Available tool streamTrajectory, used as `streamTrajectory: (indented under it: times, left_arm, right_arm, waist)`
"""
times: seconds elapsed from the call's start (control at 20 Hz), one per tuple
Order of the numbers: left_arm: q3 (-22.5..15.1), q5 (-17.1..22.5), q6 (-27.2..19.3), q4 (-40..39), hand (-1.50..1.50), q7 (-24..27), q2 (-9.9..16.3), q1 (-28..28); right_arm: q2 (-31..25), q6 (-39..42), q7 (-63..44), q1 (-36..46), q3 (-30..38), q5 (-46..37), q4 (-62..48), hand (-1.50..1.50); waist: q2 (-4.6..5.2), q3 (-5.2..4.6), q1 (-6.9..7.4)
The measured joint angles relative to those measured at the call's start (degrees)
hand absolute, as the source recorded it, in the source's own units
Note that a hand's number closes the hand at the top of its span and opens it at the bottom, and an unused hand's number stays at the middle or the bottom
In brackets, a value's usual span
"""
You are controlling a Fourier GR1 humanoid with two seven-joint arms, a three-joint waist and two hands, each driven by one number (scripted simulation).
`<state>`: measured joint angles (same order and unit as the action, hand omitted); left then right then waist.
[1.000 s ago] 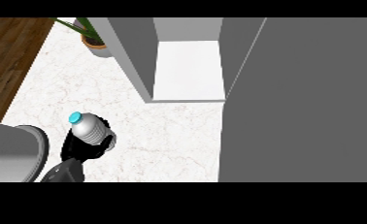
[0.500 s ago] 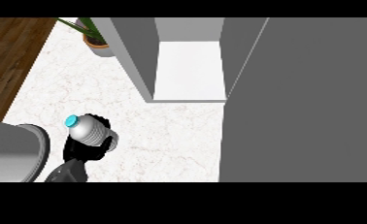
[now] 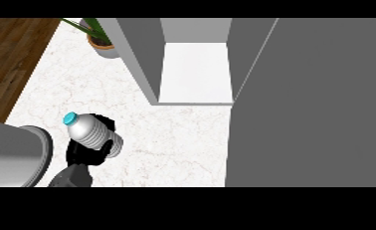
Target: Pick up the bottled water, place it into the cabinet and close the cabinet
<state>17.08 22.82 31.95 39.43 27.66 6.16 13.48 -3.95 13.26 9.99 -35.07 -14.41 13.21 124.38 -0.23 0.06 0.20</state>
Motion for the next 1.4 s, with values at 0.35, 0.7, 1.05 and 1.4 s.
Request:
streamTrajectory:
  times: [0.35, 0.7, 1.05, 1.4]
  left_arm:
    - [-5.00, 1.67, -6.58, 16.95, 1.50, -9.02, -4.10, -4.43]
    - [-13.68, 3.38, -17.63, 30.44, 1.50, -14.50, -5.73, -4.41]
    - [-21.96, 3.31, -31.16, 34.63, 1.50, -16.98, -6.07, 1.87]
    - [-28.29, 3.51, -43.83, 33.87, 1.50, -15.05, -4.90, 5.68]
  right_arm:
    - [0.44, -0.77, 0.83, -1.09, -2.68, -1.61, 0.10, -1.50]
    - [0.00, -1.15, -0.32, 0.59, -2.12, -0.10, -0.79, -1.50]
    - [-0.39, -1.18, -0.22, 1.04, -2.51, 0.28, -0.71, -1.50]
    - [0.28, -2.39, -0.75, 3.83, -2.64, 0.06, -2.44, -1.50]
  waist:
    - [0.01, -0.01, -0.12]
    - [0.05, -0.02, -0.23]
    - [0.14, -0.04, -0.65]
    - [0.04, -0.26, -0.35]
